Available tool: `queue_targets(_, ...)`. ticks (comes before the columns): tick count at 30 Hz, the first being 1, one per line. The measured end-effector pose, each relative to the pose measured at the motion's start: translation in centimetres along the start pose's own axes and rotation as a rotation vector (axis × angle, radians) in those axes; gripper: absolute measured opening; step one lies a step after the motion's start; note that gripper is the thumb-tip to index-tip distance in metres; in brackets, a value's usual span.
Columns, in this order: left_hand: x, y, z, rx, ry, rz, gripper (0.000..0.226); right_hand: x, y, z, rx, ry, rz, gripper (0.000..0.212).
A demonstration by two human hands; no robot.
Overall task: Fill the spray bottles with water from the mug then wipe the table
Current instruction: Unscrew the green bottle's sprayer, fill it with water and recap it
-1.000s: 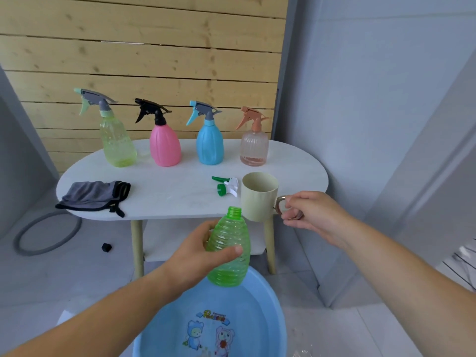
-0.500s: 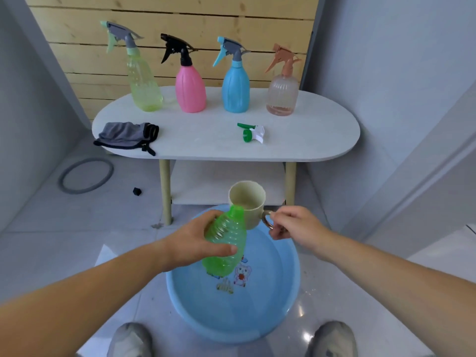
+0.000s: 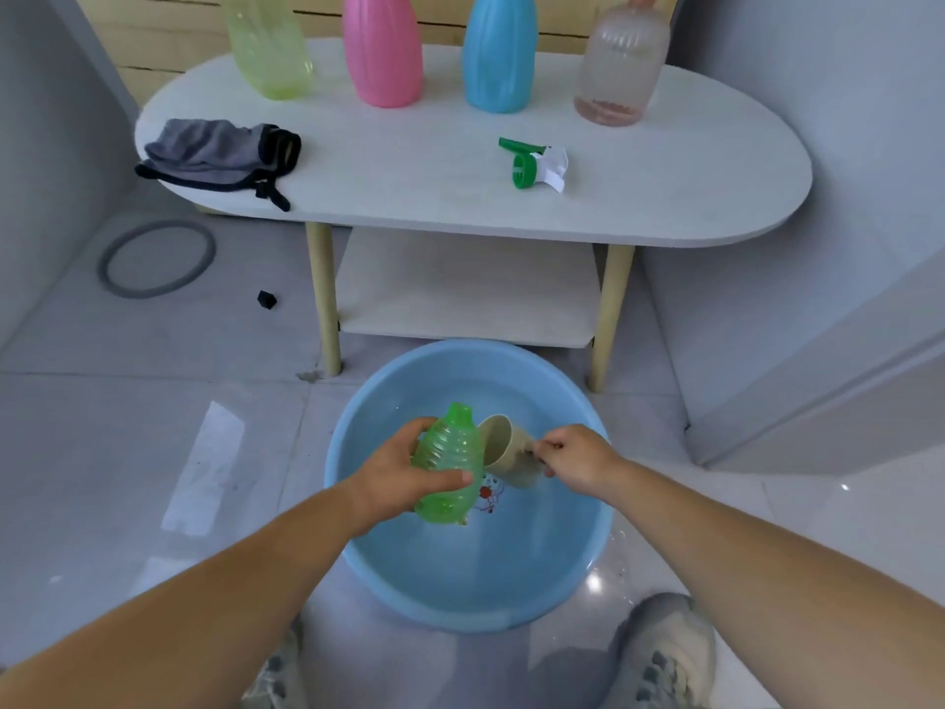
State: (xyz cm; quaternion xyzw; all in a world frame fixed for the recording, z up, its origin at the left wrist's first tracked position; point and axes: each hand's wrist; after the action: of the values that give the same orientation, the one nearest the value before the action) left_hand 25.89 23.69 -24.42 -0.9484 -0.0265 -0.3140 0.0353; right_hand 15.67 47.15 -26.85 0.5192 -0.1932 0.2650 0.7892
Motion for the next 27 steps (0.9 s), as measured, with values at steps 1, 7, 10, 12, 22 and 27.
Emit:
queue_targets(1,-0.3,0.2,0.5,0.001,0.004,-0.011,0.072,-0.5,-0.6,-0.2,0.01,-0.004,-0.001,0.04)
queue_targets(7,-1.7,1.5,2.7,-0.003,0.0,-0.049,0.073,-2.3,-2.0,-0.2,0.015,-0.067,0.002,0.043)
queue_targets(10,-2.3,1.6,3.3,0.015,0.0,-0.043,0.082,-2.9,-2.3,0.0,0.014,-0.095,0.004,0.043)
queue_targets(12,-2.6,1.6,3.5,0.026,-0.006,-0.027,0.083,-3.1,-2.5,0.1,0.014,-0.111,0.004,0.043)
queue_targets(22,-3.1,1.6,4.1,0.06,-0.019,-0.006,0.082,-3.7,-2.0,1.3,-0.094,-0.168,0.031,0.036)
queue_targets(27,-3.2,1.6,4.3,0.063,-0.021,-0.004,0.081,-4.0,-1.9,2.0,-0.09,-0.17,0.037,0.037)
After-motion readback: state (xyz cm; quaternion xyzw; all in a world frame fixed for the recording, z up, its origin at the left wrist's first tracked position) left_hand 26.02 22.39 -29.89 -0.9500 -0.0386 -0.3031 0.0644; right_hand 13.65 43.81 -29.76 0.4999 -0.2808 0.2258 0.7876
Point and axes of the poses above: each hand's wrist, its own x-axis away from the middle knuckle, its own y-axis out of the back of the hand, z = x × y, and after that the axes turned 12 degrees about x, right-handed
